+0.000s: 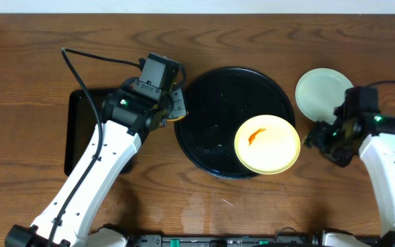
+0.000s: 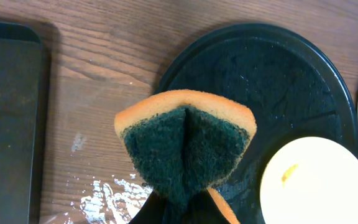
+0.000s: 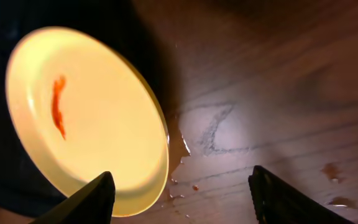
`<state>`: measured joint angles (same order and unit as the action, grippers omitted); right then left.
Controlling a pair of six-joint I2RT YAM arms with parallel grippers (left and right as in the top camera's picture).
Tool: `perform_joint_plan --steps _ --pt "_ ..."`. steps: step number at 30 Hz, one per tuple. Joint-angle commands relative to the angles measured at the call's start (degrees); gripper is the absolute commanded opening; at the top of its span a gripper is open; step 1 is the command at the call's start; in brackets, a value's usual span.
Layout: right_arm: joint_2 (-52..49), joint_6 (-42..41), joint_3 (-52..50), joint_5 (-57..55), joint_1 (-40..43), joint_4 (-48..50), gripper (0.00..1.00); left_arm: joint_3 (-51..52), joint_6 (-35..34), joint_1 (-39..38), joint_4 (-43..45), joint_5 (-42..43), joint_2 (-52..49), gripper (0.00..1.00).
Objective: Clean dirty plates on tray and stack at the side
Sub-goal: 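Release the stacked plate and move the right gripper to the yellow plate, then grasp the rim of the yellow plate with the right gripper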
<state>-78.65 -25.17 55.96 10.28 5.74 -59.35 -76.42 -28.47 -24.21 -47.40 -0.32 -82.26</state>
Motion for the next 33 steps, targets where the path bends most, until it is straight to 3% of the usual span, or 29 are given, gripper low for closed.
perform_joint_plan --steps 1,10,13,16,21,26,33 --pt "0.74 -2.69 -2.71 1.20 -2.32 1.46 0.67 0.33 0.15 0.02 0.13 -0.09 -0.09 0.08" --pt "0.74 -11.98 -5.66 0.20 -9.40 5.49 0.73 0.33 0.15 0.02 0.11 -0.09 -0.09 0.08" --pt "0.74 -15.76 -5.90 -1.29 -12.00 5.90 0.81 0.33 0.15 0.02 0.09 -0.09 -0.09 0.08" --pt "0.68 -18.51 -6.08 -3.30 -14.73 6.21 0.99 0.33 0.15 0.02 0.09 -0.09 -0.11 0.08" --pt "0.63 -21.18 -6.08 -7.19 -17.90 5.75 0.93 0.33 0.17 0.02 0.07 -0.09 -0.09 0.08" --pt "0.63 -22.23 -6.84 -7.69 -18.21 5.14 0.70 0.33 0.17 0.02 0.04 -0.09 -0.09 0.08" --pt "0.61 -23.04 -10.36 -7.37 -18.21 7.54 0.72 0.33 0.17 0.02 0.09 -0.09 -0.09 0.08"
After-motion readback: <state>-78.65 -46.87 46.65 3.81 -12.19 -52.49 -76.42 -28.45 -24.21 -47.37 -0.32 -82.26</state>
